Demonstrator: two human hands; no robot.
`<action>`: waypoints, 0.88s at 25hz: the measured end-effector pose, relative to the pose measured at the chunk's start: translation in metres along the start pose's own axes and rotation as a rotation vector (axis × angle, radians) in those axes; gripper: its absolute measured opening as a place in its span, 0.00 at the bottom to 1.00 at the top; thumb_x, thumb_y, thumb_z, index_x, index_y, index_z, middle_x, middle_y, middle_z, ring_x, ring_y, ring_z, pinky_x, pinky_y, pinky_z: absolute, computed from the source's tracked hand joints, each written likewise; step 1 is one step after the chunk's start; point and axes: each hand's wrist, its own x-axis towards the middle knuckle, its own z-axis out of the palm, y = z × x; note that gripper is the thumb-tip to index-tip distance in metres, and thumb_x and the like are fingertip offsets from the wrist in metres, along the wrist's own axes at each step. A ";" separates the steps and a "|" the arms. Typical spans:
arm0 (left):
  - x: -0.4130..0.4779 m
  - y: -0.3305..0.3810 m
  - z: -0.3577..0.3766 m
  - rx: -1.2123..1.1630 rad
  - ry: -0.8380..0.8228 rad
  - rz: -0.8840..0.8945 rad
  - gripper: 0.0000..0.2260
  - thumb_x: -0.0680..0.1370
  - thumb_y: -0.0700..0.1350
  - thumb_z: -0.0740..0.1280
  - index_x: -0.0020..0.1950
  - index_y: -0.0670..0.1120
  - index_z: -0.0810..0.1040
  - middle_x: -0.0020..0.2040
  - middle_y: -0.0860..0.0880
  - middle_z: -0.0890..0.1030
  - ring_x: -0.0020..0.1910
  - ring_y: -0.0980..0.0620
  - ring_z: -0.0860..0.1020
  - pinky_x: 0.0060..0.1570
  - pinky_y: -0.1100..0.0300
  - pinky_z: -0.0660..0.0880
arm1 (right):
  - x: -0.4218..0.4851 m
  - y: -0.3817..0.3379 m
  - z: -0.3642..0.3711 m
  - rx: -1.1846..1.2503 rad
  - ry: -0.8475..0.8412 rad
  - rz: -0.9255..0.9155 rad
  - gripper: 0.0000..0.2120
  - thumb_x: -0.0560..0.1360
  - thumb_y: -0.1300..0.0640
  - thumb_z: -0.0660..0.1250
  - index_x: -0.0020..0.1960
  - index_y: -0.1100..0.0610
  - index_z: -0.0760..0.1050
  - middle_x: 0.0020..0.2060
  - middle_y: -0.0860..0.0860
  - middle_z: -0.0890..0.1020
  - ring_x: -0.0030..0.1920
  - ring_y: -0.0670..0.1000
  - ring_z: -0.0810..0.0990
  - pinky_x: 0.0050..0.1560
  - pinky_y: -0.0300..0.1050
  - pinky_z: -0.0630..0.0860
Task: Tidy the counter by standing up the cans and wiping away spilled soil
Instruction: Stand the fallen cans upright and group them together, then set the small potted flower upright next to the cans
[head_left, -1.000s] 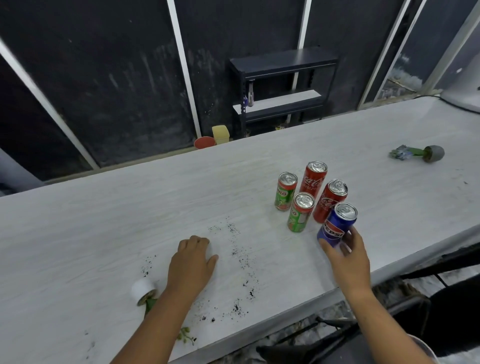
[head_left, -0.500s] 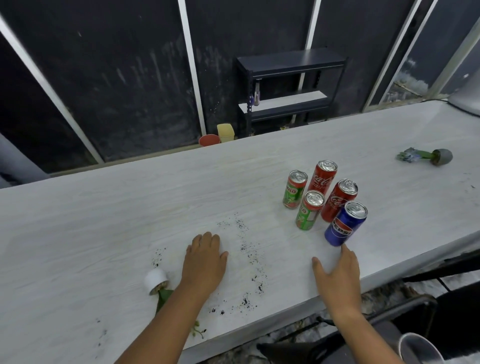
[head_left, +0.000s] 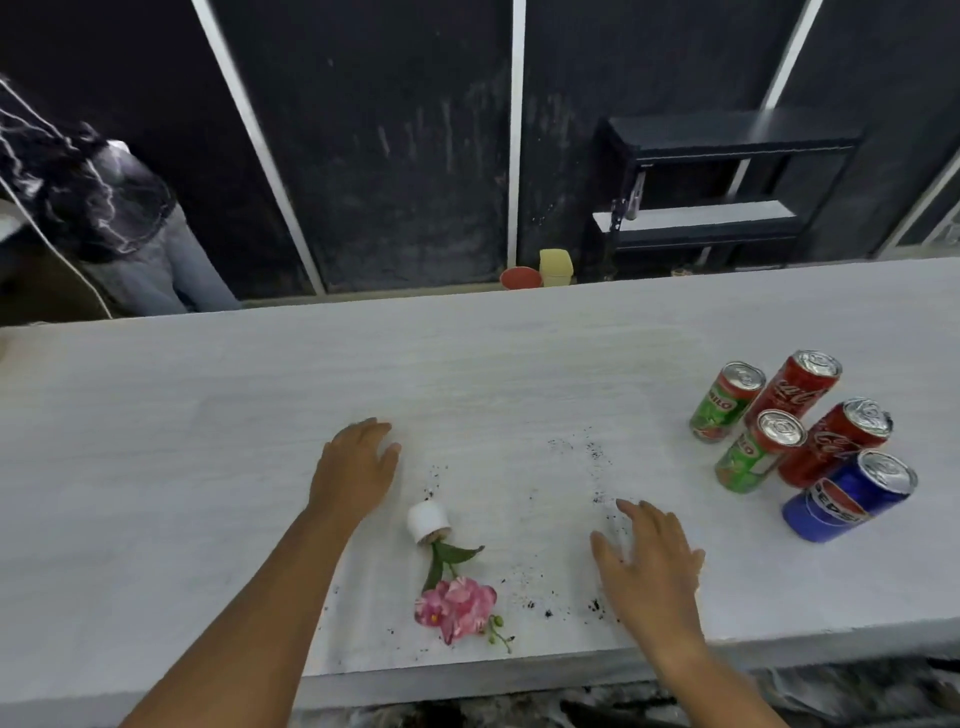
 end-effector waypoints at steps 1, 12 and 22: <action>-0.003 -0.018 -0.001 0.033 0.002 -0.005 0.23 0.88 0.56 0.59 0.81 0.49 0.72 0.84 0.47 0.68 0.83 0.44 0.64 0.81 0.43 0.62 | -0.001 -0.016 0.006 0.033 -0.028 -0.067 0.23 0.82 0.43 0.68 0.76 0.45 0.73 0.76 0.46 0.72 0.81 0.52 0.63 0.82 0.66 0.49; -0.022 -0.058 0.014 0.095 0.048 0.056 0.26 0.89 0.58 0.52 0.87 0.55 0.60 0.88 0.53 0.57 0.88 0.49 0.51 0.85 0.44 0.47 | 0.043 -0.157 0.049 0.010 -0.708 -0.727 0.16 0.82 0.50 0.72 0.68 0.37 0.82 0.75 0.37 0.75 0.75 0.37 0.68 0.75 0.36 0.61; -0.017 -0.067 0.023 0.010 0.114 0.068 0.25 0.88 0.59 0.55 0.85 0.57 0.65 0.87 0.55 0.61 0.87 0.51 0.54 0.86 0.45 0.47 | 0.067 -0.146 0.060 -0.040 -0.517 -0.701 0.16 0.79 0.40 0.72 0.66 0.40 0.83 0.58 0.39 0.84 0.56 0.41 0.81 0.59 0.45 0.79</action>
